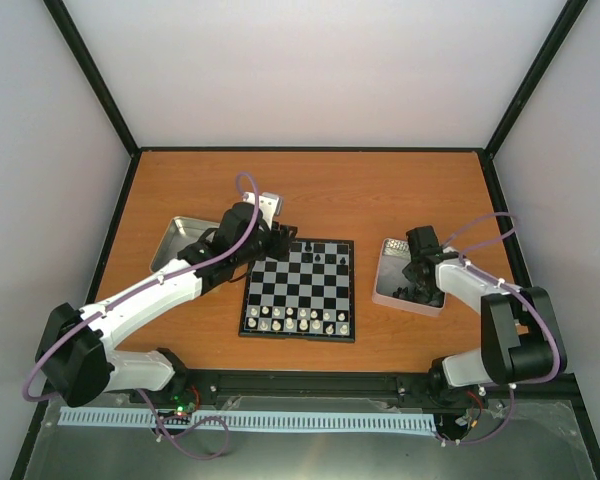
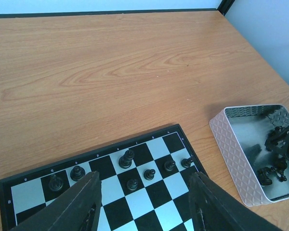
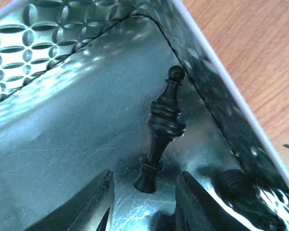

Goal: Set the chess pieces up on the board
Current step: Pick up the chess piece from the storage box, then place the chess piece on the chessboard.

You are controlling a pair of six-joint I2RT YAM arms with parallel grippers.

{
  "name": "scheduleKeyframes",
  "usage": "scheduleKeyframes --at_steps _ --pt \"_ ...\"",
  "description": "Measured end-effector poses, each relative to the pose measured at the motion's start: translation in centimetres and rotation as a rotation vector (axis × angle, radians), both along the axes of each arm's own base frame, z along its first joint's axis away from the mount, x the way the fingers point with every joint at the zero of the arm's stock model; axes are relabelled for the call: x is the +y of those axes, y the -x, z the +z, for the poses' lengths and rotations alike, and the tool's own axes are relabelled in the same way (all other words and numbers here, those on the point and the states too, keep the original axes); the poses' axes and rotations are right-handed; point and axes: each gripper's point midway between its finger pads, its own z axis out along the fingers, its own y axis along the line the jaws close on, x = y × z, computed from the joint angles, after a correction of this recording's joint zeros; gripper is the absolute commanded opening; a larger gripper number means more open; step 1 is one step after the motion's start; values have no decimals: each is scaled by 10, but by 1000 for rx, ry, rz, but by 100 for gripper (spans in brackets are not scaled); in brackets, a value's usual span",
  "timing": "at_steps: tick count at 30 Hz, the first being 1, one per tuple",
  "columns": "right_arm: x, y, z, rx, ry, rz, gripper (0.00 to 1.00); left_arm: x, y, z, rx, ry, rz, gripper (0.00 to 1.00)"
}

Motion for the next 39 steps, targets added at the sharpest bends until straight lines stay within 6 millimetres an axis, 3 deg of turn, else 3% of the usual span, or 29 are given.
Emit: scheduleKeyframes --at_steps 7,13,23,28,33,39 --pt "-1 -8 -5 -9 8 1 30 2 1 3 -7 5 3 52" --pt "-4 -14 -5 -22 19 -4 14 8 2 6 -19 6 27 52" --pt "2 -14 0 -29 -2 53 10 22 -1 20 -55 27 111 56" --pt "14 -18 16 -86 -45 135 6 28 -1 18 -55 32 139 57" --pt "35 -23 33 -163 -119 270 6 39 -2 0 -24 30 174 57" --pt "68 -26 75 -334 -238 445 7 52 -5 -14 37 74 182 63"
